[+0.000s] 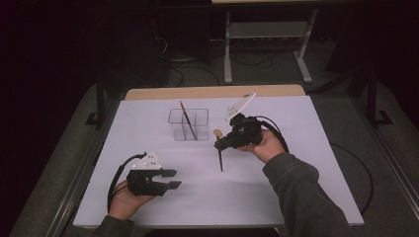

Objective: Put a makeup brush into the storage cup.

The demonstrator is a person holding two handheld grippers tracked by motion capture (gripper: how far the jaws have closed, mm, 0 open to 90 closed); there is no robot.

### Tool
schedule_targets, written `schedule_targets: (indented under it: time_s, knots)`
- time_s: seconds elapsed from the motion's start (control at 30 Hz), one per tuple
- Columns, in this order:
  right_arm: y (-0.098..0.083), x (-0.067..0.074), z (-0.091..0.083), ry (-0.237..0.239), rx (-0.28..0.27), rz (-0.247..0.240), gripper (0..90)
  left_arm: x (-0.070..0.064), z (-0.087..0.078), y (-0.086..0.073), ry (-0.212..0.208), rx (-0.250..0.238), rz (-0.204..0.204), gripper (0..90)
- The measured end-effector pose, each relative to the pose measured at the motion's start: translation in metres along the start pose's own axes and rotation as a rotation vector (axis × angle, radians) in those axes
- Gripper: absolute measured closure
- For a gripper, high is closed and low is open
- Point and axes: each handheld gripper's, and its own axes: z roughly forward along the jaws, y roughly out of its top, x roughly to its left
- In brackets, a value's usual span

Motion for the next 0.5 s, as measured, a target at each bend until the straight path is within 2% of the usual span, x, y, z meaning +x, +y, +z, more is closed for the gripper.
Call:
schedule_targets:
  time_s: [0.03, 0.07, 0.13, 0.2, 0.23, 0.27, 0.33, 0.37, 0.47, 0.5]
  knots:
    - [0.001, 0.000, 0.000, -0.002, 0.001, 0.006, 82.5, 0.000, 0.000, -0.001, 0.001, 0.000, -0.007, 55.6]
    - [0.002, -0.002, 0.000, -0.003, -0.005, -0.013, 82.5, 0.000, 0.001, -0.001, 0.001, 0.000, -0.009, 55.6]
    - [0.003, -0.004, -0.001, -0.008, -0.006, -0.019, 82.5, 0.001, 0.001, -0.002, 0.003, -0.002, -0.011, 55.5]
    - [0.005, -0.005, -0.002, -0.008, -0.001, -0.007, 82.5, 0.001, 0.001, -0.002, 0.006, -0.009, -0.017, 55.1]
    - [0.007, -0.006, -0.002, -0.008, -0.007, -0.014, 82.5, 0.002, 0.000, -0.002, 0.008, -0.009, -0.016, 54.9]
    - [0.008, -0.005, -0.003, -0.009, 0.008, 0.005, 82.5, 0.002, 0.000, -0.002, 0.011, -0.010, -0.014, 54.8]
    - [0.010, -0.008, -0.003, -0.013, 0.004, -0.014, 82.5, 0.003, -0.001, -0.002, 0.022, -0.002, -0.002, 53.5]
    - [0.011, -0.008, -0.003, -0.013, 0.007, -0.002, 82.5, 0.002, -0.001, -0.002, 0.022, -0.002, -0.005, 53.3]
    - [0.014, -0.011, -0.004, -0.018, -0.003, -0.027, 82.5, 0.003, -0.001, -0.003, 0.026, -0.011, -0.014, 52.3]
    - [0.016, -0.010, -0.005, -0.018, 0.004, -0.016, 82.5, 0.003, -0.002, -0.003, 0.028, -0.010, -0.011, 51.7]
